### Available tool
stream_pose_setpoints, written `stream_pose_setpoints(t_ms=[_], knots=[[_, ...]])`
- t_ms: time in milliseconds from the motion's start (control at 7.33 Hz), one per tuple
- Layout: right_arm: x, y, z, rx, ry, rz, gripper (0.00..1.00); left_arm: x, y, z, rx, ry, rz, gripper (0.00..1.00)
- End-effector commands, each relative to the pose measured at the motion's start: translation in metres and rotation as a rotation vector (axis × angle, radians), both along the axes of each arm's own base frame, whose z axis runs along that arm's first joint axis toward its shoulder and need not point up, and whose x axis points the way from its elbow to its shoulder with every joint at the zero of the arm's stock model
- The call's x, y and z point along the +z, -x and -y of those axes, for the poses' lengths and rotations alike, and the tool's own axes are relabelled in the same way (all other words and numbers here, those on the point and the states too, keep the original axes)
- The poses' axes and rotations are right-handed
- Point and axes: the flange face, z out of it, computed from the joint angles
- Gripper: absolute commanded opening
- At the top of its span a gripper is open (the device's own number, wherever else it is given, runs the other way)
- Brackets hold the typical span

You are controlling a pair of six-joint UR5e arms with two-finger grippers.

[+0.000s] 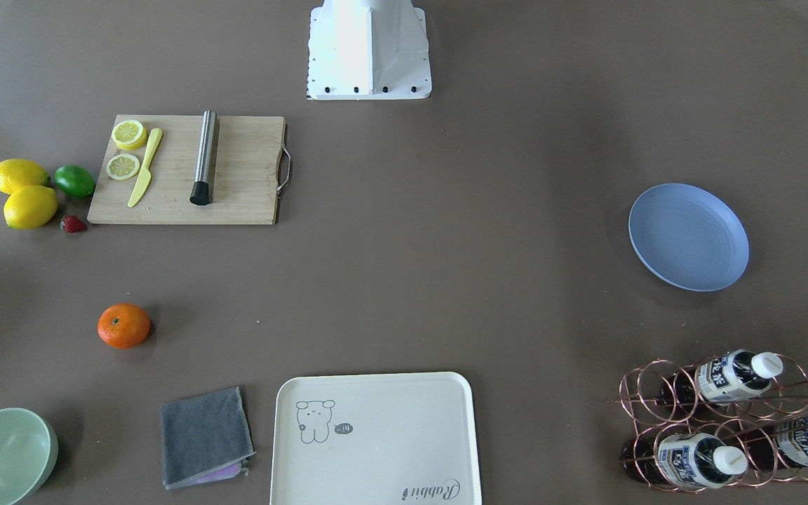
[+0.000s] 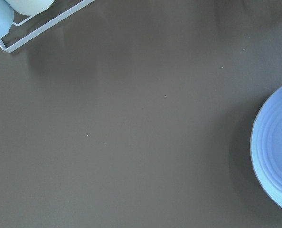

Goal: Pick orange to plate

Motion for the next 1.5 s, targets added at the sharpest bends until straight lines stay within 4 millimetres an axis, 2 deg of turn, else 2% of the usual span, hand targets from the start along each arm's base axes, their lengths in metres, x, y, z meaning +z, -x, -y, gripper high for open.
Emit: stream_pose_setpoints(t_ms=[0,136,682,1091,1364], knots=[[-0.001,0.0,0.0,0.0,-0.002,0.0,1.0,0.0,0.0,0.005,-0.004,0.002,0.001,0.98],[-0.002,0.0,0.0,0.0,-0.004,0.0,1.0,-0.008,0.0,0.007,-0.004,-0.019,0.0,0.98],[-0.004,0.001,0.0,-0.001,-0.007,0.015,1.0,-0.015,-0.002,0.011,0.003,-0.039,-0.021,0.98],[-0.004,0.001,0.0,0.0,-0.006,0.015,1.0,-0.029,-0.002,0.024,-0.004,-0.173,-0.02,0.98],[-0.005,0.001,0.002,0.001,-0.008,0.015,1.0,-0.035,-0.001,0.022,-0.002,-0.243,-0.023,0.98]])
